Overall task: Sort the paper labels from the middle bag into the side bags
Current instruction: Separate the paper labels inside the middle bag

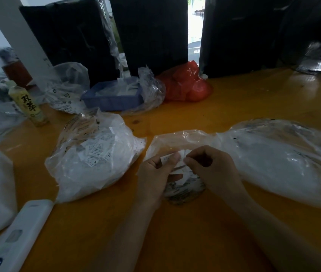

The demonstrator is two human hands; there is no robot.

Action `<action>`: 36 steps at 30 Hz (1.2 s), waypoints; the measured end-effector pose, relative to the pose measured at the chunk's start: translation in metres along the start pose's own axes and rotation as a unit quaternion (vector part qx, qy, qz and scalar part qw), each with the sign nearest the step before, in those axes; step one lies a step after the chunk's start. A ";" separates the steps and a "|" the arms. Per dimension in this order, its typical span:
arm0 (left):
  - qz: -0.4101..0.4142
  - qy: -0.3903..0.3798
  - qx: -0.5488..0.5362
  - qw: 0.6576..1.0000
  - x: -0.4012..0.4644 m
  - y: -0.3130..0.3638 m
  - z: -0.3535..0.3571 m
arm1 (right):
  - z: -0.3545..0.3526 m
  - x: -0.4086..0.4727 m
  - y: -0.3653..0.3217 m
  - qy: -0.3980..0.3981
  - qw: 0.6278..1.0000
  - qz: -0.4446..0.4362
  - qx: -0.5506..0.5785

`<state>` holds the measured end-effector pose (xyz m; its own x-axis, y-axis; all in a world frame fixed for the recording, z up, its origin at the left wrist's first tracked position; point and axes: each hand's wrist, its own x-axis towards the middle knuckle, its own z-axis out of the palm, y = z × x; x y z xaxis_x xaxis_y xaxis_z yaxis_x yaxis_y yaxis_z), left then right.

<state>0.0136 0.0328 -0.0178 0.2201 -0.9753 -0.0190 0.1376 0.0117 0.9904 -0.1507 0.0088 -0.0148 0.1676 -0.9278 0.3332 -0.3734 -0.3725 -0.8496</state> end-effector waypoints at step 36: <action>0.193 0.314 0.505 0.781 0.030 0.041 -0.101 | -0.072 0.025 0.024 -0.005 0.898 0.136 -0.419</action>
<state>0.1235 0.0266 0.0083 0.5296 -0.6384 0.5585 -0.8179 -0.2100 0.5356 -0.2215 -0.0246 0.0028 -0.0275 -0.9880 0.1520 -0.9561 -0.0184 -0.2925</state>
